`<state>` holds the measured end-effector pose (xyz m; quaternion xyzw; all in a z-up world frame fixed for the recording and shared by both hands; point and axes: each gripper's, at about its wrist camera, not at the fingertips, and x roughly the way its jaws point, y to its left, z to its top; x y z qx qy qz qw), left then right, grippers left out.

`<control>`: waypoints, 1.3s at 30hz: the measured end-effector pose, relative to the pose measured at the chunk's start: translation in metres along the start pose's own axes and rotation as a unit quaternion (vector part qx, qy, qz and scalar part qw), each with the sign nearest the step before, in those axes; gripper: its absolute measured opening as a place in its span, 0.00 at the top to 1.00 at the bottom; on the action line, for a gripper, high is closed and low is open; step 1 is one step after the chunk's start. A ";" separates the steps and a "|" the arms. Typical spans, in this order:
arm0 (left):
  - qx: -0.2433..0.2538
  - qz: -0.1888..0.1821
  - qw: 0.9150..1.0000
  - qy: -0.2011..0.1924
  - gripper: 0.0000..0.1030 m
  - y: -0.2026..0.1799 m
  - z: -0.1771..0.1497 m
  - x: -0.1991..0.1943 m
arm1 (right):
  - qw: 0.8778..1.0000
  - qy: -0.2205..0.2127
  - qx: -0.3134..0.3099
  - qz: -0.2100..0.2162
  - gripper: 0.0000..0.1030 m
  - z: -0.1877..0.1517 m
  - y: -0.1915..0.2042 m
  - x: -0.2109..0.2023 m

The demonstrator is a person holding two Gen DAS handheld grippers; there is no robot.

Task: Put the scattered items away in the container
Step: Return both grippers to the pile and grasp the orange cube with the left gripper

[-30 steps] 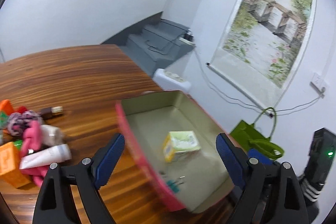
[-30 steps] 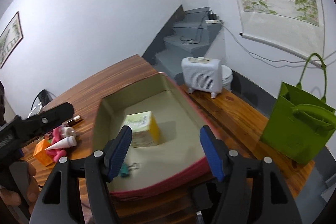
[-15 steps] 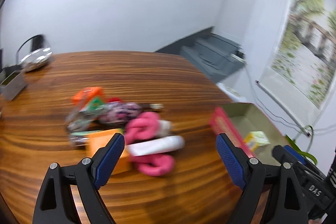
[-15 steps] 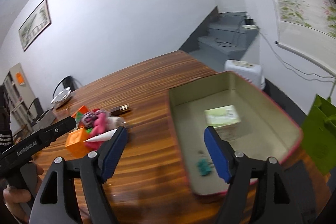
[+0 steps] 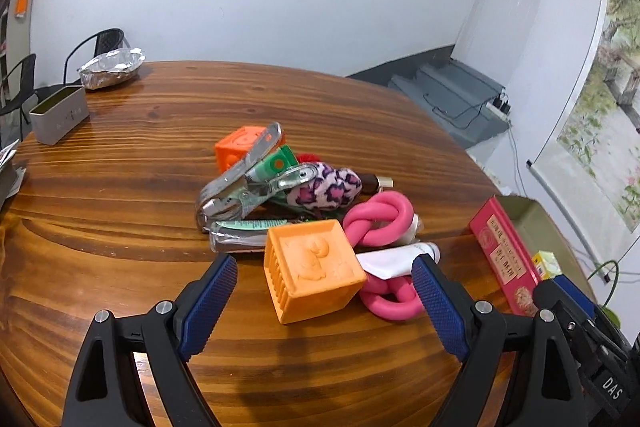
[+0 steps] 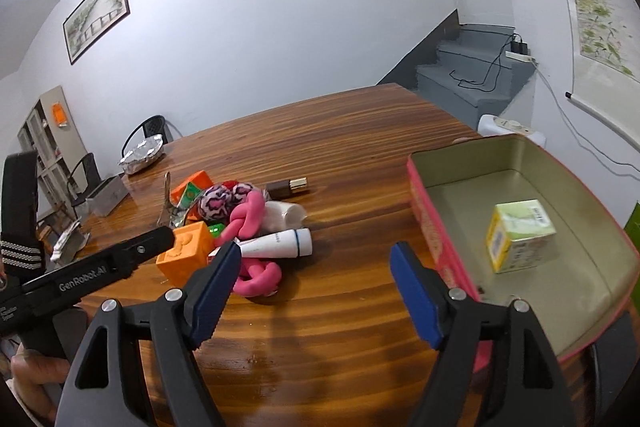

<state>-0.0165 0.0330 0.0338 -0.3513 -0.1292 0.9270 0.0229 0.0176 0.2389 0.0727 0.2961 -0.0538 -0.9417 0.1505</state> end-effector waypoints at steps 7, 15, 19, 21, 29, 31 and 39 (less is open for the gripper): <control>-0.001 0.026 1.000 0.012 0.12 -0.001 -0.001 0.018 | 1.000 0.016 -0.002 0.012 0.22 -0.010 0.003 0.015; 0.021 0.069 0.997 0.015 0.11 -0.002 -0.004 0.040 | 0.999 0.012 -0.031 0.006 0.21 -0.016 0.014 0.017; 0.012 0.059 0.998 0.013 0.12 0.004 -0.005 0.036 | 0.999 0.020 -0.027 0.006 0.20 -0.018 0.013 0.020; 0.019 0.052 0.998 0.010 0.21 0.003 -0.007 0.030 | 0.999 0.019 -0.029 0.003 0.20 -0.019 0.014 0.020; 0.015 0.032 0.999 0.011 0.35 0.006 -0.007 0.023 | 0.999 0.021 -0.040 0.000 0.20 -0.021 0.018 0.021; 0.020 0.030 0.999 0.016 0.35 0.005 -0.007 0.031 | 0.999 0.021 -0.041 0.001 0.20 -0.021 0.019 0.021; 0.036 0.063 0.997 0.025 0.38 -0.001 -0.006 0.048 | 0.999 0.026 -0.043 0.002 0.20 -0.022 0.020 0.022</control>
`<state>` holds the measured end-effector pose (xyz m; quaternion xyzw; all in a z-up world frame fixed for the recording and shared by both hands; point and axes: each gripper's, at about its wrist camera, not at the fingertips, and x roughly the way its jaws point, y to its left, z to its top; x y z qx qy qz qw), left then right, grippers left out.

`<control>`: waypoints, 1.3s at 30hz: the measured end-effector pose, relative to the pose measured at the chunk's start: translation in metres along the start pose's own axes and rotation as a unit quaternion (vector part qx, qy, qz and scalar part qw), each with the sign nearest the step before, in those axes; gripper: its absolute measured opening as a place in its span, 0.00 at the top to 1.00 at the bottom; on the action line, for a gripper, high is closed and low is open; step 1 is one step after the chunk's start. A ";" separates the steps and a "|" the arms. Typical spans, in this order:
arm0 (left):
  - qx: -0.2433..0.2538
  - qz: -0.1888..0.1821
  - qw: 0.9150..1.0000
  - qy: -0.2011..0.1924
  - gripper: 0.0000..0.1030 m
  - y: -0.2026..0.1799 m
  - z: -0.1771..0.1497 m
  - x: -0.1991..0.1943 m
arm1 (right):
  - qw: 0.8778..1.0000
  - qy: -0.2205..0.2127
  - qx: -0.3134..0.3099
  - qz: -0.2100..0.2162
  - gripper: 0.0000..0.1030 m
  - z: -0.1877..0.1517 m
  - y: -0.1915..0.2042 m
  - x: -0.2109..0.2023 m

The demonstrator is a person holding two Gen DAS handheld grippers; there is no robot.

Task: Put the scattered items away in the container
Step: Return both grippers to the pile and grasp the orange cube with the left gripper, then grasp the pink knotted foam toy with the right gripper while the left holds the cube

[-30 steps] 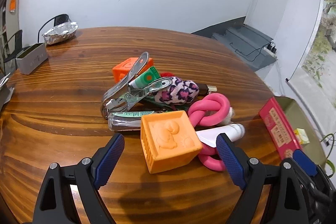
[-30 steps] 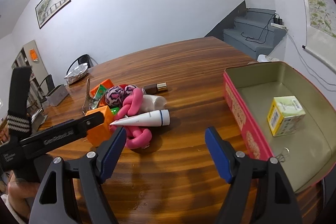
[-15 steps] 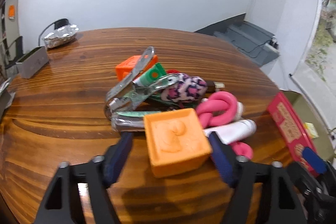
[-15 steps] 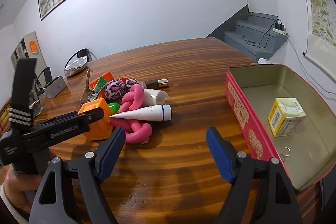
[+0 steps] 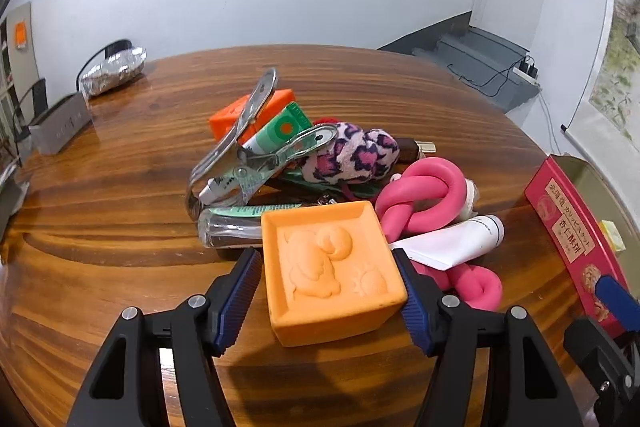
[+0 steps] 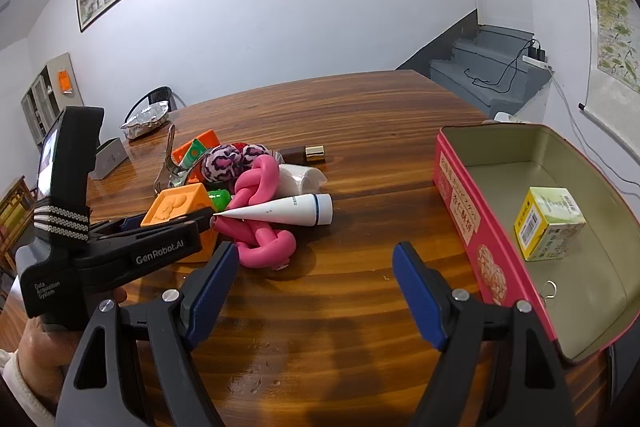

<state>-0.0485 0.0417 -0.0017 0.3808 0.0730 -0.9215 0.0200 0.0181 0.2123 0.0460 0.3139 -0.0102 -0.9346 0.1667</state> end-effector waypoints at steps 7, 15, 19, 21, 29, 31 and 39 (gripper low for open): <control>-0.023 -0.003 1.000 -0.009 0.48 0.017 -0.007 -0.021 | 1.000 0.017 0.005 0.022 0.20 -0.002 0.000 0.005; -0.042 0.018 0.998 -0.052 0.48 0.047 -0.015 -0.052 | 0.999 0.034 0.003 0.034 0.20 -0.004 0.002 0.013; -0.053 0.012 0.997 -0.051 0.48 0.057 -0.014 -0.053 | 0.999 0.041 0.007 0.033 0.20 -0.005 0.001 0.017; -0.054 0.011 0.997 -0.053 0.48 0.058 -0.014 -0.055 | 0.998 0.051 0.015 0.040 0.20 -0.004 -0.001 0.022; -0.068 0.009 0.996 -0.062 0.48 0.065 -0.013 -0.062 | 0.994 0.096 -0.030 0.046 0.20 0.014 0.027 0.048; -0.067 0.011 0.996 -0.066 0.48 0.065 -0.013 -0.064 | 0.992 0.110 -0.044 0.038 0.20 0.016 0.036 0.062; -0.067 0.005 0.996 -0.064 0.48 0.066 -0.013 -0.066 | 0.989 0.138 -0.060 0.010 0.35 0.010 0.052 0.093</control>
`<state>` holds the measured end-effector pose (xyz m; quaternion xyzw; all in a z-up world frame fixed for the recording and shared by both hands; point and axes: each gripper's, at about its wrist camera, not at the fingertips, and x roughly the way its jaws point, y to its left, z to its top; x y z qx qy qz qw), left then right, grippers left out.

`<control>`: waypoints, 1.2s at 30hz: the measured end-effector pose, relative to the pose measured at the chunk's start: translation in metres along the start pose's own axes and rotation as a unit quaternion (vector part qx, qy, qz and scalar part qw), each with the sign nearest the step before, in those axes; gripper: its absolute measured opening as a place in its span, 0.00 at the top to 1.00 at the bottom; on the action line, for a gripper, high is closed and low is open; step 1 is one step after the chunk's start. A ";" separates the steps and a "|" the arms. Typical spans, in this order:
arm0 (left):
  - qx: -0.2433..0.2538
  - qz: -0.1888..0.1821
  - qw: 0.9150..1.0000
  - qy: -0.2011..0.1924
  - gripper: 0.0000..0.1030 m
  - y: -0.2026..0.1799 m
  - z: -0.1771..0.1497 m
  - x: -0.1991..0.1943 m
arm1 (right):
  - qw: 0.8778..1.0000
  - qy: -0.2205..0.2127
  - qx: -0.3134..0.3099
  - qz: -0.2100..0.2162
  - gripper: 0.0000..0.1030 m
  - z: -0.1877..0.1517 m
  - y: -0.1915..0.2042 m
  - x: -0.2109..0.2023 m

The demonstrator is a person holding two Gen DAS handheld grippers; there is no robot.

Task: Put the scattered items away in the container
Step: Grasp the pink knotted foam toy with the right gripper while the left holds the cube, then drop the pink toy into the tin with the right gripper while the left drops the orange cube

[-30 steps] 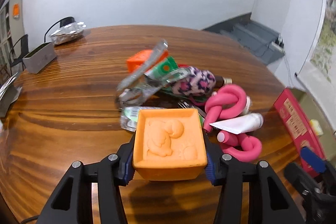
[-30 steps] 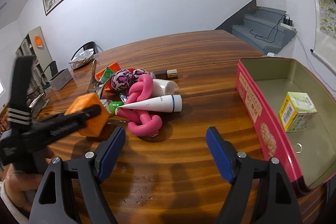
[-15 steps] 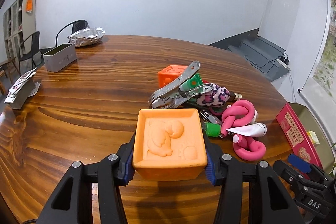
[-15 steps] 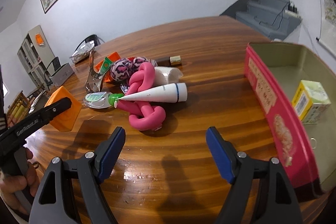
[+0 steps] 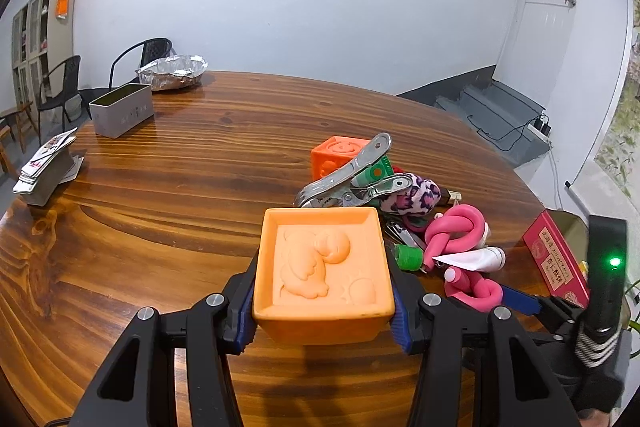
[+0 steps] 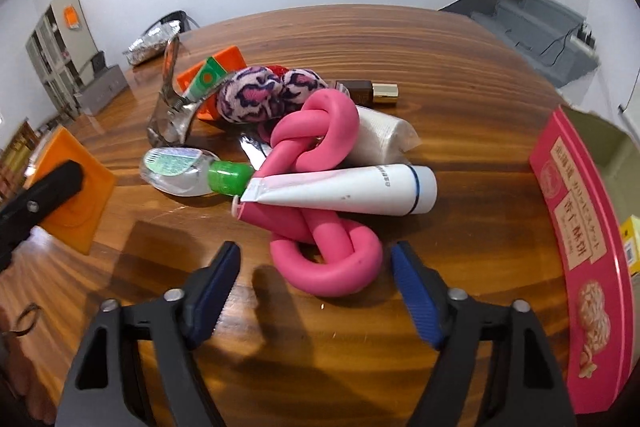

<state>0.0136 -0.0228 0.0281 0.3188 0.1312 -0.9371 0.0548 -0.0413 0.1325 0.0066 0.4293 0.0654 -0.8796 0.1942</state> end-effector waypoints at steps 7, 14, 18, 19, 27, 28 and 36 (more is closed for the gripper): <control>0.006 -0.003 1.000 0.002 0.48 -0.003 -0.001 0.000 | 1.000 -0.016 0.008 0.006 0.44 -0.009 -0.002 -0.008; 0.017 -0.001 1.000 0.006 0.48 -0.011 -0.005 0.002 | 0.998 -0.051 0.030 0.031 0.44 -0.026 -0.010 -0.045; 0.027 -0.004 1.000 0.003 0.48 -0.017 -0.007 0.000 | 0.996 -0.071 0.050 0.029 0.44 -0.033 -0.019 -0.067; 0.030 -0.004 1.000 0.001 0.48 -0.019 -0.007 -0.001 | 0.995 -0.076 0.055 0.027 0.44 -0.034 -0.023 -0.073; 0.060 -0.002 0.998 -0.008 0.48 -0.039 -0.013 -0.007 | 0.983 -0.147 0.100 -0.040 0.43 -0.050 -0.068 -0.140; 0.062 -0.005 0.998 -0.007 0.48 -0.041 -0.014 -0.008 | 0.981 -0.153 0.106 -0.049 0.43 -0.054 -0.077 -0.148; 0.075 -0.047 0.996 -0.005 0.48 -0.072 -0.019 -0.024 | 0.960 -0.168 0.186 -0.127 0.43 -0.086 -0.160 -0.187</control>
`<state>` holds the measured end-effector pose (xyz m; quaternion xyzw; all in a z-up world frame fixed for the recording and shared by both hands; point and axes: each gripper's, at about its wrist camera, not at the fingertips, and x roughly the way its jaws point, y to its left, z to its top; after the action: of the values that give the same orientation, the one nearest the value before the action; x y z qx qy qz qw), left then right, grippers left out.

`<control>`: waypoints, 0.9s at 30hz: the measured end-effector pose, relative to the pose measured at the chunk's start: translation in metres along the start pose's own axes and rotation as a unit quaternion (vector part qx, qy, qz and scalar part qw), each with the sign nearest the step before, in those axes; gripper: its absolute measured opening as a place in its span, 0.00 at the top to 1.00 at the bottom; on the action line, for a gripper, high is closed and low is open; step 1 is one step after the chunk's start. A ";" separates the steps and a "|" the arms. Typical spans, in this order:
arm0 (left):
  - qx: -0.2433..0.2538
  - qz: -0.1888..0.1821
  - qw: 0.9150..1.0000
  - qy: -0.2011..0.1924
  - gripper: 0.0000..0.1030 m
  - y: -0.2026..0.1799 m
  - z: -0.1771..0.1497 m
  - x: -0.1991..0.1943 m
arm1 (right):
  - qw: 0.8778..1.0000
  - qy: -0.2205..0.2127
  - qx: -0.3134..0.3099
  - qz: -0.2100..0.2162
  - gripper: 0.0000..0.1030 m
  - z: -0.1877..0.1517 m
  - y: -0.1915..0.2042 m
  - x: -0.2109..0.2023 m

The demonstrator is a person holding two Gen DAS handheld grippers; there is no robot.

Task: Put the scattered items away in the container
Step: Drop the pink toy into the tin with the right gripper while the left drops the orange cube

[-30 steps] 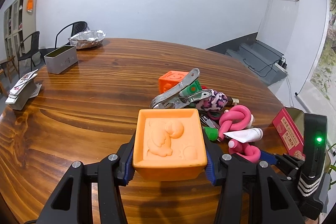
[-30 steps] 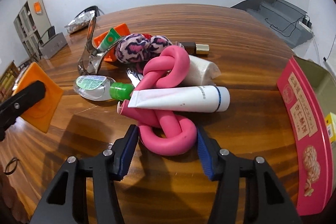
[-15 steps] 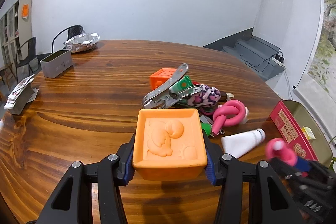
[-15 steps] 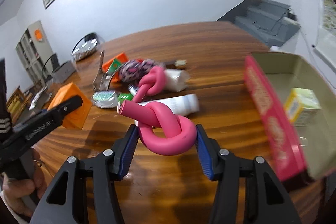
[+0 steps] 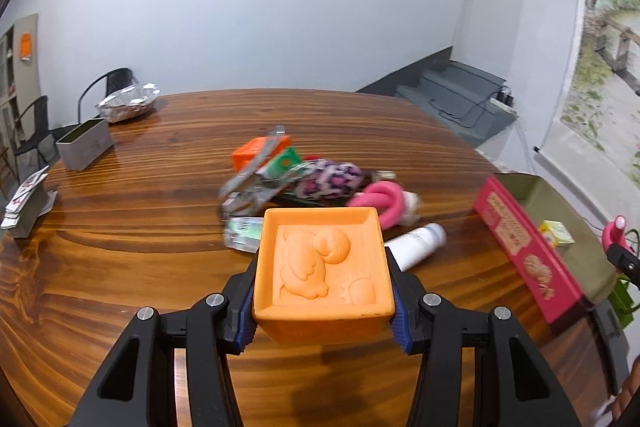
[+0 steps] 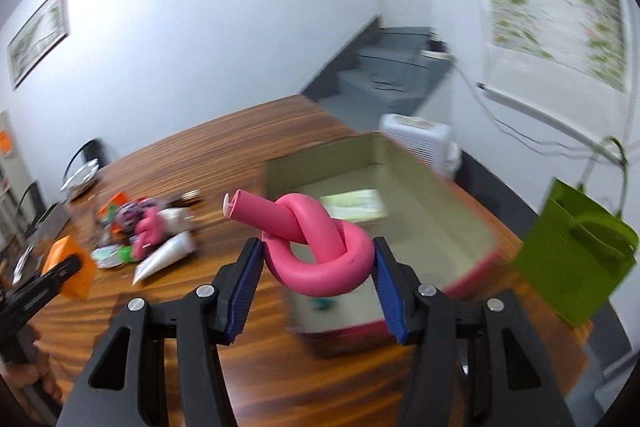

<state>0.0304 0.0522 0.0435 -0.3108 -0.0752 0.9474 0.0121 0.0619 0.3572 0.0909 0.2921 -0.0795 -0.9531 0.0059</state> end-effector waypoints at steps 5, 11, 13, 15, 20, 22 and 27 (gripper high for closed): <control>0.018 -0.030 0.999 0.004 0.48 -0.031 0.000 -0.003 | 1.000 -0.005 0.014 -0.023 0.43 0.011 -0.028 0.002; 0.039 -0.046 0.998 0.004 0.48 -0.065 0.002 -0.007 | 0.999 0.006 0.023 -0.029 0.43 0.017 -0.047 0.017; 0.045 -0.050 0.998 0.006 0.48 -0.075 0.003 -0.006 | 0.999 0.007 0.025 -0.028 0.42 0.017 -0.052 0.019; 0.048 -0.058 0.997 0.011 0.48 -0.085 0.004 -0.004 | 0.999 0.011 0.028 -0.020 0.41 0.019 -0.057 0.023; 0.063 -0.079 0.995 0.017 0.48 -0.113 0.007 0.000 | 0.999 0.005 0.036 -0.009 0.31 0.019 -0.068 0.020; 0.071 -0.090 0.993 0.017 0.48 -0.126 0.010 0.001 | 0.999 0.001 0.045 -0.006 0.28 0.019 -0.074 0.017; 0.094 -0.124 0.988 0.023 0.48 -0.164 0.015 0.007 | 0.998 -0.005 0.065 -0.009 0.27 0.017 -0.092 0.013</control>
<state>0.0121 0.2130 0.0757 -0.3186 -0.0237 0.9340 0.1599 0.0448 0.4500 0.0836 0.2874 -0.1384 -0.9475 -0.0215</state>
